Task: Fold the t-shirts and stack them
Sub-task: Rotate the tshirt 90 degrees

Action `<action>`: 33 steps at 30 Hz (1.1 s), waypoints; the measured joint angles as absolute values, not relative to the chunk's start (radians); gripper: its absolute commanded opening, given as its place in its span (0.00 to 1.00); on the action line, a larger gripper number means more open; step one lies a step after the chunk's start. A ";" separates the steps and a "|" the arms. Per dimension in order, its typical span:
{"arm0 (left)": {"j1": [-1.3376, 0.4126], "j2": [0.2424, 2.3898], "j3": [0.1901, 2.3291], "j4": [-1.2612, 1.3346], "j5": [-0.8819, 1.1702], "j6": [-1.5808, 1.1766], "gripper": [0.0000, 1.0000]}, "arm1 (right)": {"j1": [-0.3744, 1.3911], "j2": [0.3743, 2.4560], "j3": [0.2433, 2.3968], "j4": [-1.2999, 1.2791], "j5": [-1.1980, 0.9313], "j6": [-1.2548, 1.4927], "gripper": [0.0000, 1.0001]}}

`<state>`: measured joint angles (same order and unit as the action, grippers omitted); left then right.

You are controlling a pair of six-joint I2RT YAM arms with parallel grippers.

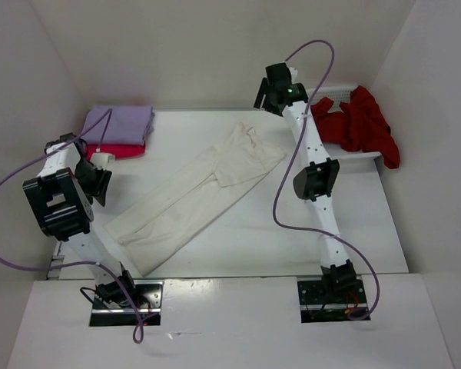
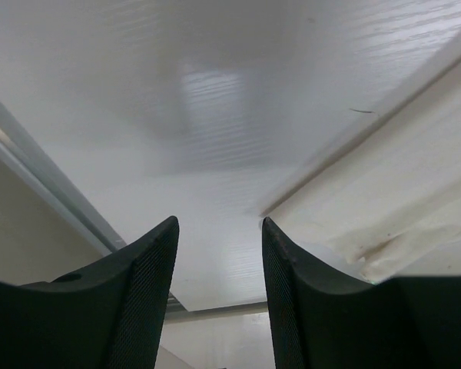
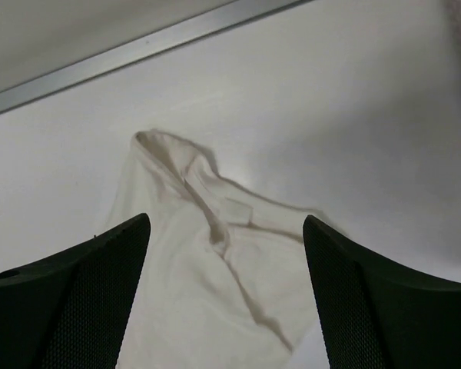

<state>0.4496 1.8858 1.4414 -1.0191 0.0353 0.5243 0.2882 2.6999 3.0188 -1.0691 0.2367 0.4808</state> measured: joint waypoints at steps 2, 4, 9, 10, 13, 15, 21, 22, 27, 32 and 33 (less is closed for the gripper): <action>0.440 1.884 1.430 -1.022 0.054 0.525 0.55 | 0.295 2.574 2.882 -1.089 0.283 0.480 0.87; 0.429 1.876 1.397 -1.019 0.068 0.533 0.55 | 0.304 2.422 2.685 -1.103 0.326 0.477 0.88; 0.397 1.843 1.281 -1.027 0.101 0.563 0.55 | 0.320 2.013 1.983 -1.002 0.348 0.447 0.88; 0.389 1.840 1.262 -1.030 0.106 0.570 0.55 | 0.319 1.972 1.891 -0.986 0.326 0.448 0.75; 0.367 1.835 1.234 -1.028 0.110 0.572 0.55 | 0.302 2.001 1.822 -0.915 0.252 0.483 0.56; 0.358 1.832 1.228 -1.026 0.109 0.572 0.55 | 0.276 2.066 1.823 -0.845 0.187 0.521 0.55; 0.347 1.791 1.213 -1.022 0.097 0.571 0.55 | 0.205 2.242 1.822 -0.735 0.069 0.585 0.62; 0.347 1.787 1.211 -1.021 0.094 0.571 0.55 | 0.200 2.254 1.822 -0.727 0.064 0.590 0.62; 0.343 1.786 1.208 -1.025 0.083 0.568 0.55 | 0.191 2.271 1.828 -0.693 0.025 0.605 0.30; 0.337 1.793 1.214 -1.035 0.074 0.564 0.55 | 0.183 2.377 1.976 -0.702 -0.023 0.607 0.00; 0.334 1.799 1.219 -1.040 0.073 0.560 0.55 | 0.183 2.422 2.062 -0.725 -0.018 0.605 0.00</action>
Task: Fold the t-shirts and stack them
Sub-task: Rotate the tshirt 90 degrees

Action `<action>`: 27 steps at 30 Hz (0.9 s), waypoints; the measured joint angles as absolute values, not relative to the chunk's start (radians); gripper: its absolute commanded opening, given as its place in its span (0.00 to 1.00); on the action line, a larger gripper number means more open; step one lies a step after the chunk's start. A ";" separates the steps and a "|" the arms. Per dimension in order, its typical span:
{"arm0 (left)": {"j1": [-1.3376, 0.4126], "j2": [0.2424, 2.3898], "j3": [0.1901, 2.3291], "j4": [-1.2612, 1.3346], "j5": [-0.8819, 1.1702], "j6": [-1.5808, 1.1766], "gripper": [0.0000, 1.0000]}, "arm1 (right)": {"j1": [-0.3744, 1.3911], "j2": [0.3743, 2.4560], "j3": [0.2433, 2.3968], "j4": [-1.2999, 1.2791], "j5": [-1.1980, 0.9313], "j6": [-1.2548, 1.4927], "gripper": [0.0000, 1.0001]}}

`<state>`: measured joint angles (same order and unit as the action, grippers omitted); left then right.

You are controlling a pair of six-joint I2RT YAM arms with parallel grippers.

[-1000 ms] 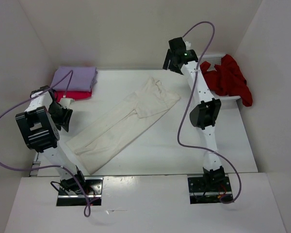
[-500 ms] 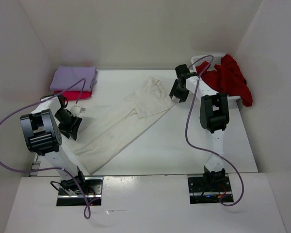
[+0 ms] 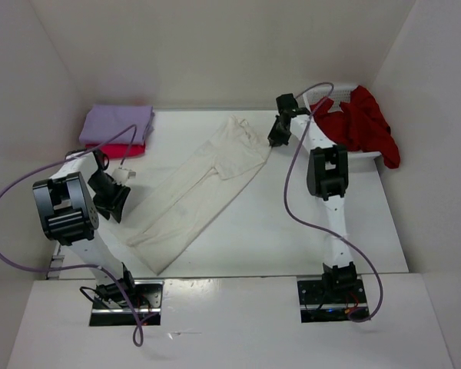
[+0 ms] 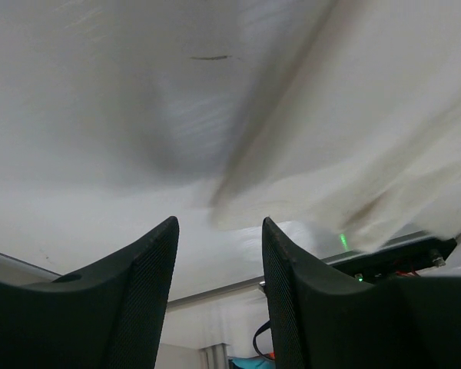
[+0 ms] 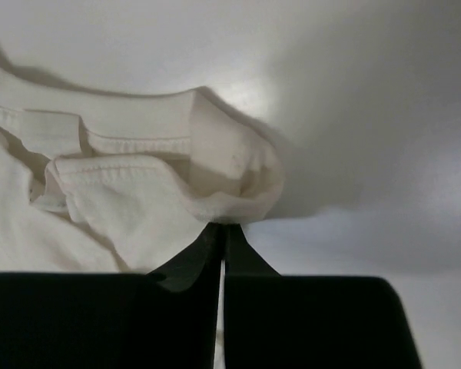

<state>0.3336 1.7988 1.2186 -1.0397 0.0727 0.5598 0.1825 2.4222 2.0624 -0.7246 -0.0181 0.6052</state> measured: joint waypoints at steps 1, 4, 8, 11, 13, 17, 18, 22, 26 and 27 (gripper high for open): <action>0.331 1.803 1.221 -1.044 0.072 0.553 0.56 | 0.186 2.486 2.173 -0.746 -0.003 0.595 0.00; 0.311 1.821 1.232 -1.056 0.064 0.547 0.56 | 0.197 2.745 2.649 -0.795 0.052 0.548 0.00; 0.257 1.846 1.253 -1.075 0.050 0.547 0.56 | 0.206 2.908 3.000 -0.783 0.075 0.485 0.86; 0.214 1.871 1.270 -1.087 0.059 0.547 0.56 | 0.220 2.898 3.060 -0.786 0.096 0.416 1.00; 0.191 1.882 1.277 -1.092 0.073 0.545 0.56 | 0.236 2.865 3.059 -0.817 0.102 0.387 1.00; 0.158 1.885 1.279 -1.092 0.115 0.543 0.59 | 0.273 2.705 2.947 -0.924 0.178 0.357 1.00; 0.152 1.884 1.278 -1.089 0.123 0.542 0.59 | 0.279 2.643 2.897 -0.949 0.197 0.353 1.00; 0.135 1.869 1.247 -1.058 0.150 0.540 0.59 | 0.312 2.290 2.587 -0.962 0.253 0.347 1.00; 0.133 1.849 1.214 -1.033 0.168 0.521 0.59 | 0.425 1.757 1.961 -0.801 0.324 0.366 1.00; 0.133 1.840 1.205 -1.023 0.175 0.517 0.59 | 0.479 1.644 1.822 -0.776 0.321 0.389 1.00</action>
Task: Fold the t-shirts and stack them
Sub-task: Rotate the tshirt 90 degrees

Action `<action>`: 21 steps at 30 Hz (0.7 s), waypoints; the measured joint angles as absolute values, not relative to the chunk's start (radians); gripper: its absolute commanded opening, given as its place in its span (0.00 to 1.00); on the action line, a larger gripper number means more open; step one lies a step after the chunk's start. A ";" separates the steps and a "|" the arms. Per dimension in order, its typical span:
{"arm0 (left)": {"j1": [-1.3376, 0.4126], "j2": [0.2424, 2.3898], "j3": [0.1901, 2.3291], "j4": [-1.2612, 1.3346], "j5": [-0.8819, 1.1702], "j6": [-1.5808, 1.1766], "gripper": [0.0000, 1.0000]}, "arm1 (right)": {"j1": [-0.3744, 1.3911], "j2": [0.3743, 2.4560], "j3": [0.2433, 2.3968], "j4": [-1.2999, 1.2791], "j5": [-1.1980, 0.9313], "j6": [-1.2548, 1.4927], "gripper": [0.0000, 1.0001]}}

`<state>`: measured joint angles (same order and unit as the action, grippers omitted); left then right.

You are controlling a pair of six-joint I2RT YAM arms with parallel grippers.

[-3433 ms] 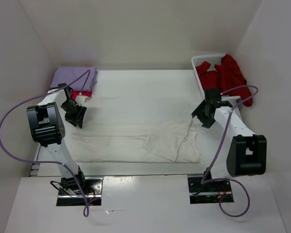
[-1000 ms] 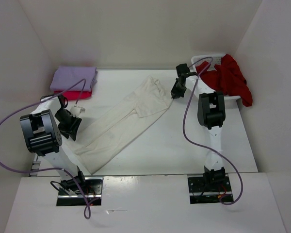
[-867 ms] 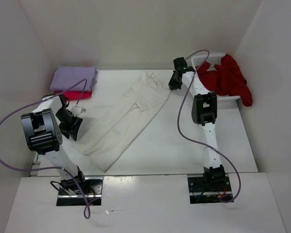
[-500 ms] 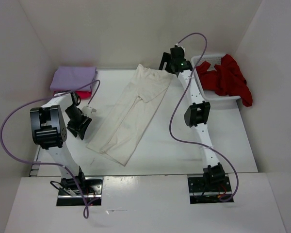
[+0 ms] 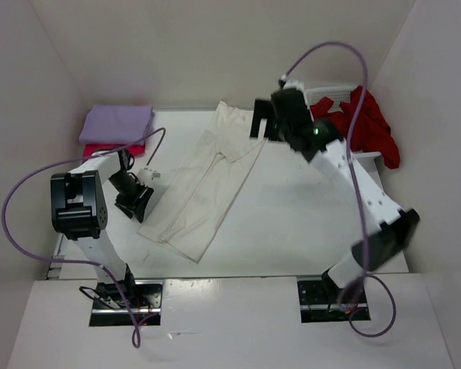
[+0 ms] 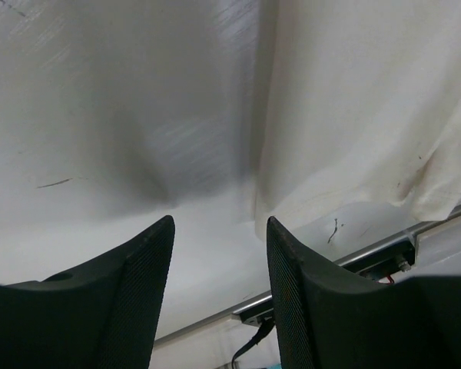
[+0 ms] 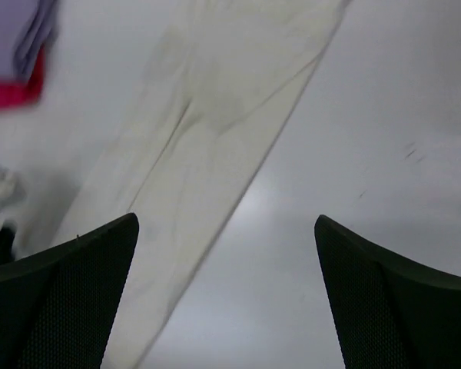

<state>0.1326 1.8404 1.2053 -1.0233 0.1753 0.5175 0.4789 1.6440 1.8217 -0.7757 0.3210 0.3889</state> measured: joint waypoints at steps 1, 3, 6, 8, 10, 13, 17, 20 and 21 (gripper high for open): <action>0.133 1.829 1.194 -1.011 0.183 0.516 0.59 | 0.537 1.544 1.684 -0.749 0.301 0.421 1.00; 0.133 1.798 1.168 -0.994 0.195 0.513 0.60 | 0.673 1.417 1.474 -0.722 0.265 0.501 1.00; 0.133 1.747 1.151 -0.988 0.204 0.495 0.60 | 0.820 1.401 1.299 -0.691 0.237 0.621 0.94; 0.133 1.708 1.151 -0.974 0.207 0.489 0.60 | 0.889 1.458 1.220 -0.661 0.220 0.697 0.79; 0.133 1.671 1.147 -0.952 0.207 0.485 0.61 | 0.955 1.509 1.143 -0.630 0.194 0.774 0.55; 0.133 1.641 1.144 -0.933 0.209 0.478 0.64 | 1.016 1.549 1.092 -0.577 0.133 0.854 0.44; 0.133 1.627 1.107 -0.879 0.226 0.490 0.65 | 1.070 1.646 1.155 -0.546 0.091 0.933 0.75; 0.133 1.613 1.070 -0.859 0.227 0.496 0.65 | 1.100 1.709 1.186 -0.508 0.046 1.000 0.80; 0.133 1.607 1.065 -0.855 0.227 0.497 0.65 | 1.110 1.724 1.193 -0.505 0.031 1.028 0.80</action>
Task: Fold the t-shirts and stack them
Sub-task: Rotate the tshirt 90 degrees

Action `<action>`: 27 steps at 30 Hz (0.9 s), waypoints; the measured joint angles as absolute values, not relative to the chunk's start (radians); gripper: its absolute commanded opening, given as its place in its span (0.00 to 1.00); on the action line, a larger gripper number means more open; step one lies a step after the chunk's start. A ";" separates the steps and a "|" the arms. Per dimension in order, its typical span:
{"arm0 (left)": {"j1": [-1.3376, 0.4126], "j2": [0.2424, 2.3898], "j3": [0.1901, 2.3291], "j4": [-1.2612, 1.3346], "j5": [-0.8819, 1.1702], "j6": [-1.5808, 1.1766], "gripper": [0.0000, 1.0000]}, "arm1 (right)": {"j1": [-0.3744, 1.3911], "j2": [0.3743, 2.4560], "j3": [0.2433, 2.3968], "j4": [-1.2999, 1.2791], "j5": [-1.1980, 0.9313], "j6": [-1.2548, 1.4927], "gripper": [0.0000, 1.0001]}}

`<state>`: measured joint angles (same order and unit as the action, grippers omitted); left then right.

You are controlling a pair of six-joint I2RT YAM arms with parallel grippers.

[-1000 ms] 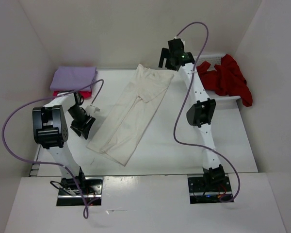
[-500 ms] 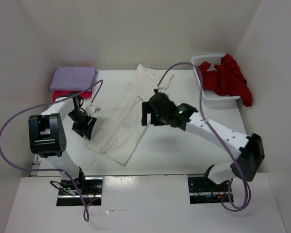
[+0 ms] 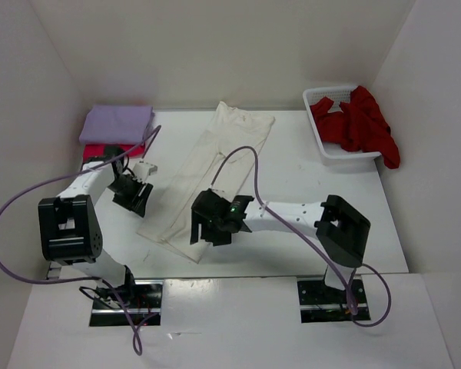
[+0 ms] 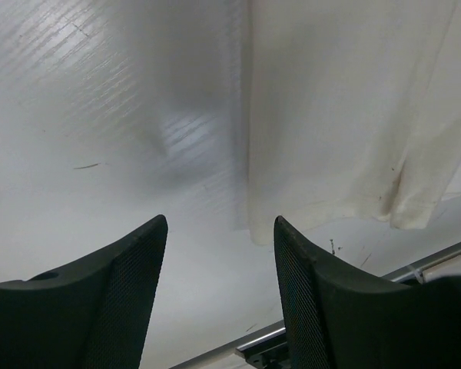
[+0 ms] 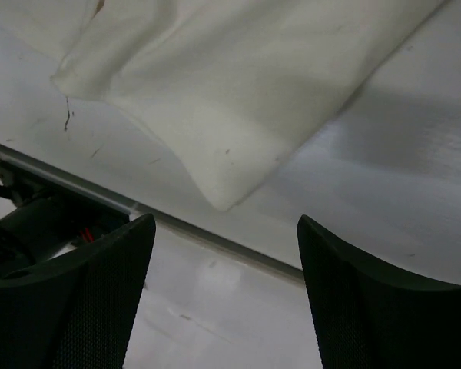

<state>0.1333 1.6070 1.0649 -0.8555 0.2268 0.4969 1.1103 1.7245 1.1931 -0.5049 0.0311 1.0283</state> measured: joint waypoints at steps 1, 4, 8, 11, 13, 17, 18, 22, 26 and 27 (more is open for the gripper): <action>0.134 1.596 1.063 -0.854 0.228 0.497 0.67 | 1.121 1.740 1.201 -0.503 0.020 1.058 0.78; 0.143 1.530 1.061 -0.846 0.231 0.507 0.67 | 1.140 1.793 1.247 -0.511 0.013 1.134 0.76; 0.148 1.418 1.052 -0.850 0.229 0.534 0.68 | 1.143 1.845 1.266 -0.509 0.017 1.201 0.76; 0.148 1.361 1.034 -0.863 0.218 0.556 0.69 | 1.143 1.888 1.267 -0.508 0.019 1.246 0.76; 0.148 1.346 1.023 -0.873 0.206 0.572 0.69 | 1.143 1.912 1.268 -0.509 0.018 1.274 0.76; 0.148 1.345 1.019 -0.888 0.194 0.595 0.69 | 1.142 1.913 1.238 -0.476 0.004 1.334 0.74; 0.148 1.345 1.019 -0.889 0.191 0.599 0.69 | 1.142 1.909 1.230 -0.466 0.002 1.343 0.72; 0.148 1.345 1.019 -0.889 0.186 0.607 0.69 | 1.142 1.933 1.234 -0.443 -0.036 1.362 0.33; 0.149 1.353 1.019 -0.888 0.184 0.626 0.69 | 1.141 1.953 1.234 -0.423 -0.052 1.382 0.02; 0.148 1.357 1.019 -0.888 0.183 0.627 0.69 | 1.140 1.953 1.228 -0.416 -0.053 1.390 0.00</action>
<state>0.1482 1.3567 1.0187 -0.8883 0.1829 0.6273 1.1404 1.9530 1.2278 -0.4156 -0.0528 1.3903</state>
